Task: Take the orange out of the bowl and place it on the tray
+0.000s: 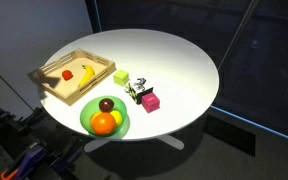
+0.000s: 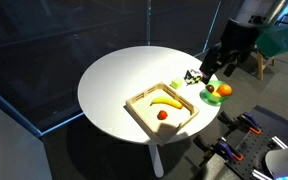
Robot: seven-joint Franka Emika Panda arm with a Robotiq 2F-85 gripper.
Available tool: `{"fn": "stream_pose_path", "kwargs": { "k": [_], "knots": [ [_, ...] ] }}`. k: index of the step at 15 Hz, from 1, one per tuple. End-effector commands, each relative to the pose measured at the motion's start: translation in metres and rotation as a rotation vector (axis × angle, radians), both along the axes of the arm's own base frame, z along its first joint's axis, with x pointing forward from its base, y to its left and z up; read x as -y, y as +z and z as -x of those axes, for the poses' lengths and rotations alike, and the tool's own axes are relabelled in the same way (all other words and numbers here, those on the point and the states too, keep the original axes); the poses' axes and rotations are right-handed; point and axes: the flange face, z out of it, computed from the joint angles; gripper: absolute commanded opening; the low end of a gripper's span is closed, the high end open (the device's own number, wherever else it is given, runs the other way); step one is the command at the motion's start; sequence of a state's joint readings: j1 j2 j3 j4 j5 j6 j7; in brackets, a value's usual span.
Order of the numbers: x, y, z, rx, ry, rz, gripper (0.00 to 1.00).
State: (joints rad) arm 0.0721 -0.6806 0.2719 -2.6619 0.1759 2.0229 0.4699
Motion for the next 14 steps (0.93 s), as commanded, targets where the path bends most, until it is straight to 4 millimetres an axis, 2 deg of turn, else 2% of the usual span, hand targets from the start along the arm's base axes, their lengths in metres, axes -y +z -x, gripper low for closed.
{"fn": "stream_pose_path", "kwargs": {
  "k": [1,8,14],
  "knots": [
    [0.0,0.001,0.0,-0.001,0.0,0.0,1.0],
    [0.004,0.003,-0.003,-0.001,-0.01,-0.007,1.0],
    [0.029,0.018,-0.014,0.001,-0.057,-0.05,1.0]
  ]
}}
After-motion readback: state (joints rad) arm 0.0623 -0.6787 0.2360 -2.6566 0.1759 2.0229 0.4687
